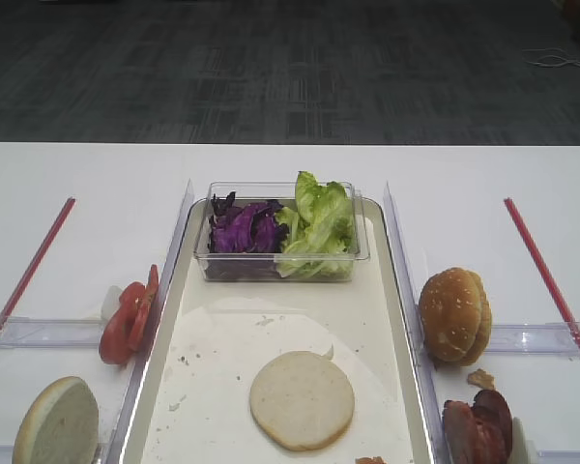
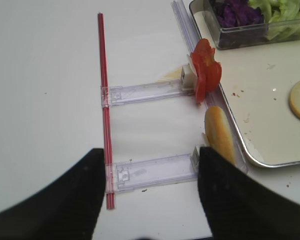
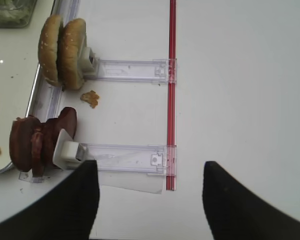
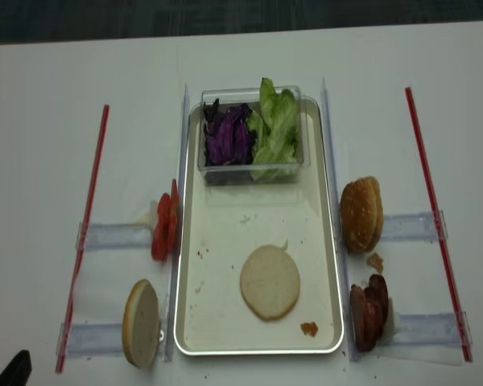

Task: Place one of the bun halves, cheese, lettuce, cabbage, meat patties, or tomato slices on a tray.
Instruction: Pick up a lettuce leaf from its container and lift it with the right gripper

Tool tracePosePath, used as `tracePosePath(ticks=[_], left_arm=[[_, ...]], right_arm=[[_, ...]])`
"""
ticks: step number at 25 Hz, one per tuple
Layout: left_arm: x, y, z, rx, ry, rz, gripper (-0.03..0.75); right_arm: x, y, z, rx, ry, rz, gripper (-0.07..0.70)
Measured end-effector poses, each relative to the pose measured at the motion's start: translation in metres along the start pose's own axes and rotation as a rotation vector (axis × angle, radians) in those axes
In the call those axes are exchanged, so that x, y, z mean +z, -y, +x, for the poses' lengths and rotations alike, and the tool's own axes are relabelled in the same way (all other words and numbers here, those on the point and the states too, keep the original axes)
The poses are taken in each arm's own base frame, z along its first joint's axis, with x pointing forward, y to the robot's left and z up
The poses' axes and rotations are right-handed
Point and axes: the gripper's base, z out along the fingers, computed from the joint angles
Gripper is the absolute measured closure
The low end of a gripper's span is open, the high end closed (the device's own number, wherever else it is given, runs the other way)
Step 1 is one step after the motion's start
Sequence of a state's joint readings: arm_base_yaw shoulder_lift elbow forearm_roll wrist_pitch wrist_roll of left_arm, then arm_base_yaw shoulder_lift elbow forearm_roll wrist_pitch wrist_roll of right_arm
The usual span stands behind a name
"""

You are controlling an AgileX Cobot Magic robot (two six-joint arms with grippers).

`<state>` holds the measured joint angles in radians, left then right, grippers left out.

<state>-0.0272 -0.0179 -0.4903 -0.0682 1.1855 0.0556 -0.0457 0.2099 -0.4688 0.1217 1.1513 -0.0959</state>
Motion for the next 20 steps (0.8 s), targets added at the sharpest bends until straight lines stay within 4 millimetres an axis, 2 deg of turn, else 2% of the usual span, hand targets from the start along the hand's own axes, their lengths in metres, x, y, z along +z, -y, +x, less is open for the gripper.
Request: tracePosePath(ticks=[9, 20], left_arm=[[0.0, 0.0, 0.0, 0.001, 0.0, -0.002, 0.324], [0.0, 0.0, 0.0, 0.001, 0.0, -0.002, 0.324]], right_arm=[[0.01, 0.001, -0.007, 0.009, -0.081, -0.004, 0.162], [0.031, 0.003, -0.019, 0.043, -0.26, -0.027, 0.162]])
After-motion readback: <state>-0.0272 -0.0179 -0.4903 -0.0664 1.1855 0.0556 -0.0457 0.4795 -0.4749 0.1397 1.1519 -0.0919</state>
